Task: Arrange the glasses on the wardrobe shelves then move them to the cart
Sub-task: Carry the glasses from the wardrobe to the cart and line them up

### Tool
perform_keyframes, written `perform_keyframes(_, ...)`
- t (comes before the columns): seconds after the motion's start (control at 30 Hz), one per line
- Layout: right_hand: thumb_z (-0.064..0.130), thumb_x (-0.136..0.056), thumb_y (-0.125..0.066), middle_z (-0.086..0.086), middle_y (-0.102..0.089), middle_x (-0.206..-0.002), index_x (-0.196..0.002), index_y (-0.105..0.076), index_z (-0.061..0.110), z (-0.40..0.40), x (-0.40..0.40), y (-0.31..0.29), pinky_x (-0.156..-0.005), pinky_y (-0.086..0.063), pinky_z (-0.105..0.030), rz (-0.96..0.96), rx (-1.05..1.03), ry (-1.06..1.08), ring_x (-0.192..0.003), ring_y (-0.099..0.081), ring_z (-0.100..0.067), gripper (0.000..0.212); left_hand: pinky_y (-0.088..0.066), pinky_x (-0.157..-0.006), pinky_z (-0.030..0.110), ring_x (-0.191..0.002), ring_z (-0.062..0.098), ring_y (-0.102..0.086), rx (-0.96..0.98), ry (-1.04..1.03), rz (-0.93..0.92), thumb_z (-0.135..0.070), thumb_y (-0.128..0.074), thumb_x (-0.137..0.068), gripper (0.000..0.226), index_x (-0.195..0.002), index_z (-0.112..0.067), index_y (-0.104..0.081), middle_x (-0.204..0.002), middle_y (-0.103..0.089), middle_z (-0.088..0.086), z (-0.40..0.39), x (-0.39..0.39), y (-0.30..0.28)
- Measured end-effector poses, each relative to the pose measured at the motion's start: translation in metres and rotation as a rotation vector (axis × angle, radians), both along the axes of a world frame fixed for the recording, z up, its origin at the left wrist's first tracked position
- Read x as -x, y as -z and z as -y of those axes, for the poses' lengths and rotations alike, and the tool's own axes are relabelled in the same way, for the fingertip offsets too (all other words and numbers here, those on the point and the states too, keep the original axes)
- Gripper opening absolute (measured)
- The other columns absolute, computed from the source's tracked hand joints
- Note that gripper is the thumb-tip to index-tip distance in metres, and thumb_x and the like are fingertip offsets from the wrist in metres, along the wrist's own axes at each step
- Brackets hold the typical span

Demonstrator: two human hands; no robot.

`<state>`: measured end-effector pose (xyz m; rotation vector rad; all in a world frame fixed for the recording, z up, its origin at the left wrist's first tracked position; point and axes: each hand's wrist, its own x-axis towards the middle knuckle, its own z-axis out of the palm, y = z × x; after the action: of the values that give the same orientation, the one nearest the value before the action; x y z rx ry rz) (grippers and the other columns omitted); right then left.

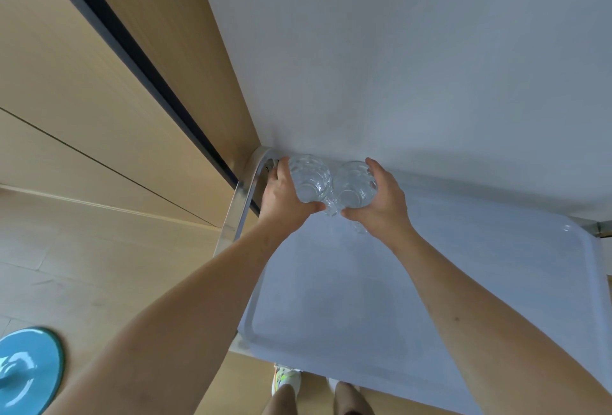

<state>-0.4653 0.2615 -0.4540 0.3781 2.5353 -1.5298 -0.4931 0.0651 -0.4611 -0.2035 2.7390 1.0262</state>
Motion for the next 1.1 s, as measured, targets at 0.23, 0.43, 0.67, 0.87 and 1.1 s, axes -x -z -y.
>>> perform_keyframes(0.23,0.004,-0.064,-0.091,0.002,-0.043,-0.149,-0.154,-0.037,0.028,-0.011,0.007,0.001,-0.079,-0.042,-0.003,0.001,-0.031,-0.092,-0.134,-0.046,-0.017,0.107,-0.042,-0.101,0.034,-0.132,0.023,-0.047,0.01,-0.006,0.027,-0.042,-0.096,-0.062,0.11,-0.148,-0.017,-0.032,-0.143,-0.048,0.003,0.002,-0.001,-0.005)
perform_keyframes(0.43,0.006,-0.06,-0.092,0.006,-0.045,-0.145,-0.153,-0.037,0.031,-0.019,0.019,-0.006,-0.103,-0.041,-0.029,0.045,-0.073,-0.234,-0.131,-0.047,-0.015,0.11,-0.046,-0.098,0.038,-0.127,0.03,-0.052,0.014,-0.073,0.015,-0.045,-0.095,-0.061,0.117,-0.152,-0.018,-0.026,-0.148,-0.043,0.01,0.0,-0.013,-0.006)
perform_keyframes(0.67,0.013,-0.058,-0.095,0.006,-0.039,-0.152,-0.156,-0.029,0.034,-0.02,0.019,-0.008,-0.101,-0.033,-0.024,0.047,-0.11,-0.262,-0.137,-0.04,-0.013,0.12,-0.041,-0.108,0.043,-0.137,0.031,-0.043,0.002,-0.09,0.041,-0.044,-0.093,-0.066,0.121,-0.157,-0.021,-0.016,-0.154,-0.036,0.009,-0.005,-0.016,-0.008)
perform_keyframes(0.87,0.027,-0.056,-0.099,0.006,-0.034,-0.158,-0.158,-0.024,0.032,-0.021,0.007,-0.028,-0.104,-0.03,-0.025,0.034,-0.185,-0.242,-0.142,-0.035,-0.013,0.126,-0.031,-0.119,0.044,-0.149,0.028,-0.027,0.025,-0.01,-0.048,-0.04,-0.09,-0.072,0.117,-0.158,-0.024,-0.013,-0.164,-0.022,0.007,-0.009,-0.022,-0.03)
perform_keyframes(1.1,0.032,-0.068,-0.094,0.005,-0.028,-0.163,-0.158,-0.027,0.028,-0.027,-0.016,-0.085,-0.119,-0.029,-0.036,-0.029,-0.288,-0.21,-0.149,-0.027,-0.016,0.113,-0.021,-0.123,0.053,-0.154,0.032,-0.015,0.136,0.195,-0.22,-0.05,-0.076,-0.084,0.094,-0.157,-0.026,-0.022,-0.167,-0.019,0.008,-0.013,-0.016,-0.083)
